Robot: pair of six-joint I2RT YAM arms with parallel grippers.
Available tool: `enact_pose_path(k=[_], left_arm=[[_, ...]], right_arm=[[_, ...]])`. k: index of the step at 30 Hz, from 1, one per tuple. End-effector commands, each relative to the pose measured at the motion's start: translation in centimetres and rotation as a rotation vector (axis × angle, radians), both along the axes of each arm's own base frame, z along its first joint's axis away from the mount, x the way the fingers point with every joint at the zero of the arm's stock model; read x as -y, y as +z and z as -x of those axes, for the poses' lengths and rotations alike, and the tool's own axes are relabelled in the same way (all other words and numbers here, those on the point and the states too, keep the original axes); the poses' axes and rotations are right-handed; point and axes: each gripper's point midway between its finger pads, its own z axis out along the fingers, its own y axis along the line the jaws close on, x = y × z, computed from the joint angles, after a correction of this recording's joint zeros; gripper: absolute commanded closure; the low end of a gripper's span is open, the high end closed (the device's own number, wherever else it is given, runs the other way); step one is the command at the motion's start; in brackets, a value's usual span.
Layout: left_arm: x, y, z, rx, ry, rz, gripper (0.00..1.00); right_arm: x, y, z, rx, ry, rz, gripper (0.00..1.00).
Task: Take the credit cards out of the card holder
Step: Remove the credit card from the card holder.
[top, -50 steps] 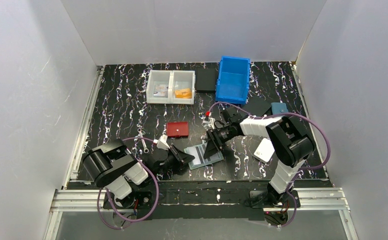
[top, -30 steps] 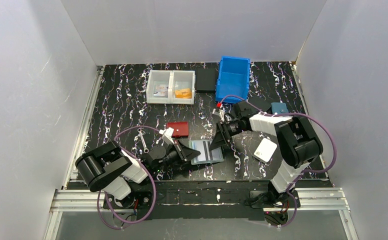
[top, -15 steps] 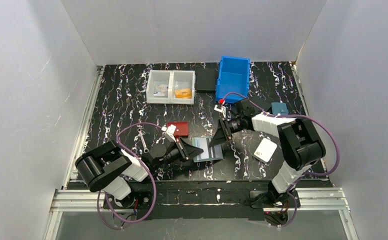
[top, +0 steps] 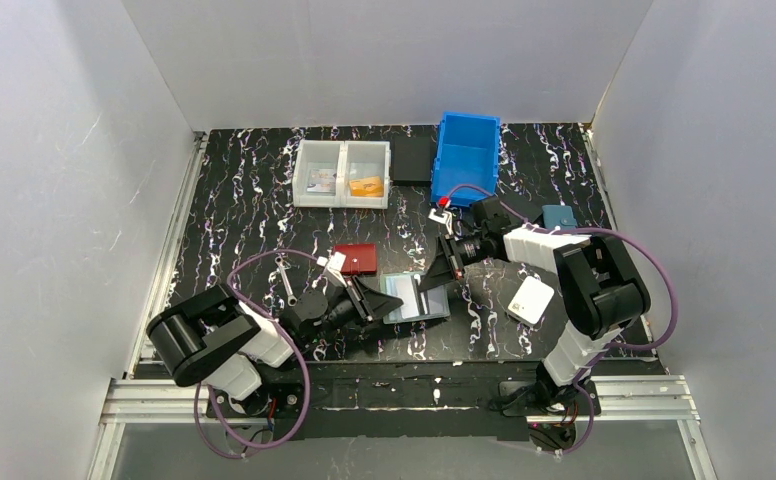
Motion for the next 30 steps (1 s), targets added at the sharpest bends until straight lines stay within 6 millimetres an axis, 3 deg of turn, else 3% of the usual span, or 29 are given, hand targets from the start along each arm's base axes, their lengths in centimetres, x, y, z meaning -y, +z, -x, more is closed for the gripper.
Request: enact_pose_path(k=[1, 4, 10, 17, 22, 27, 30], left_arm=[[-1.1, 0.9, -0.5, 0.021, 0.054, 0.032, 0.88], [-1.3, 0.6, -0.6, 0.014, 0.058, 0.024, 1.00], [-2.4, -1.4, -0.9, -0.029, 0.091, -0.018, 1.00], [-4.7, -5.5, -0.7, -0.142, 0.172, -0.103, 1.00], [-6.7, -7.6, -0.3, -0.233, 0.253, -0.135, 0.99], [-7.6, -6.8, 0.3, -0.233, 0.269, -0.109, 0.80], [-7.8, -6.4, 0.7, -0.230, 0.257, -0.127, 0.74]], right_arm=[[0.6, -0.6, -0.5, 0.030, -0.024, 0.020, 0.99], [0.8, -1.1, -0.8, 0.039, -0.035, 0.042, 0.99], [1.6, -3.2, -1.5, 0.089, -0.062, 0.159, 0.99], [2.9, -5.4, -2.4, 0.111, -0.085, 0.281, 0.99], [2.8, -4.2, -2.3, 0.156, -0.067, 0.243, 0.99], [2.5, -2.1, -2.0, 0.217, -0.041, 0.171, 0.99], [2.5, -0.9, -2.0, 0.272, -0.029, 0.142, 0.99]])
